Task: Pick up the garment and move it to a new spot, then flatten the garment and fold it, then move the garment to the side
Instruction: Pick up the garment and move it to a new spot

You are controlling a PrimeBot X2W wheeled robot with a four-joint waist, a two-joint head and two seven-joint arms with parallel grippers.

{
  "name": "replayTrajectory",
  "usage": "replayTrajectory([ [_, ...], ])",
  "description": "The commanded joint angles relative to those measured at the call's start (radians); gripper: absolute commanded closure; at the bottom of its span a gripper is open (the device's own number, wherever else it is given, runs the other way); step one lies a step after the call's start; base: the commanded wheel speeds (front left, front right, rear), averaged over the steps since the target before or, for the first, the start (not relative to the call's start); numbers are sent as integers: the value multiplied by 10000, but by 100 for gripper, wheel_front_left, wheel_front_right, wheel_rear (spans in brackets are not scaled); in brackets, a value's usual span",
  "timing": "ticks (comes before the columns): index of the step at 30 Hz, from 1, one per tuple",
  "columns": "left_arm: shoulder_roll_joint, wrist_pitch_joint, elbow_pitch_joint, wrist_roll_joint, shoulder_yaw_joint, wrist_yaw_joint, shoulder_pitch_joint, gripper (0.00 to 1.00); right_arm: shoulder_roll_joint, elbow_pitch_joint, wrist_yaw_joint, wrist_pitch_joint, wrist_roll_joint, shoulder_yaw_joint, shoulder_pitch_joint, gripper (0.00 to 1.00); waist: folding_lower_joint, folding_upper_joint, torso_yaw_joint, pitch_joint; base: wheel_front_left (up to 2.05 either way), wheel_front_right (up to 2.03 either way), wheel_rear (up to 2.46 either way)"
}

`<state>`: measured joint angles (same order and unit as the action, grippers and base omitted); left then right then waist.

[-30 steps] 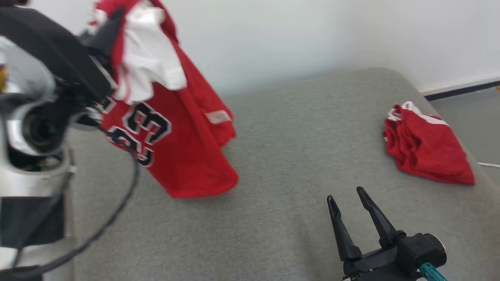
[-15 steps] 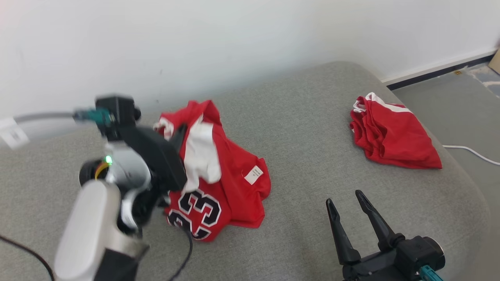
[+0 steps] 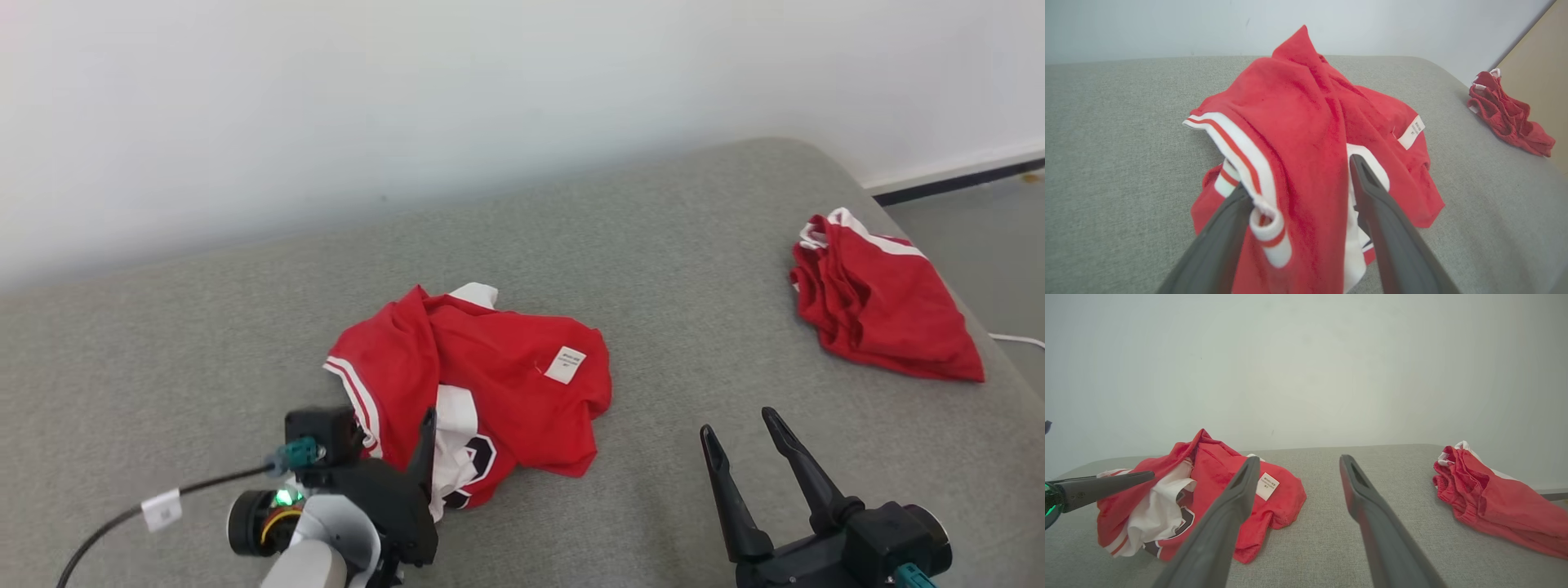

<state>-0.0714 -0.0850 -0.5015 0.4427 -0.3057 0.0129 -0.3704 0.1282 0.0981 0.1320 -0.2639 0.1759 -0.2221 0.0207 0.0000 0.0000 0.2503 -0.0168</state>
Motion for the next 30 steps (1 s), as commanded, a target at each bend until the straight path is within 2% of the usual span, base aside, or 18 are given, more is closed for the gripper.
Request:
replayTrajectory([
  [1,30,265,-33,168,9,11,204,0,60,-8,-28,-1,22,15,-91,0,0,0,-248,47,0,0,0],
  [5,92,1273,209,194,31,16,727,0,17,-38,-30,-1,-1,50,-149,0,0,0,-432,119,0,0,0],
  [10,-231,2800,920,-59,202,-80,1572,0,7,-115,-28,-1,-24,322,-371,0,0,0,-759,261,0,0,0],
  [13,-375,3289,1472,-189,459,-239,2081,0,15,-146,-28,-1,-36,523,-544,0,0,0,-955,360,0,0,0],
  [18,-426,3503,2514,-277,1368,-547,3038,0,6,-210,-29,-1,-101,791,-702,0,0,0,-1234,493,0,0,0],
  [20,-403,3502,3152,-554,1816,-539,3406,0,-4,-229,-29,-1,-120,902,-761,0,0,0,-1345,541,0,0,0],
  [30,-139,3502,4484,-2090,2945,61,5119,0,-72,-222,-29,-1,-168,1485,-1121,0,0,0,-1652,753,0,0,0],
])
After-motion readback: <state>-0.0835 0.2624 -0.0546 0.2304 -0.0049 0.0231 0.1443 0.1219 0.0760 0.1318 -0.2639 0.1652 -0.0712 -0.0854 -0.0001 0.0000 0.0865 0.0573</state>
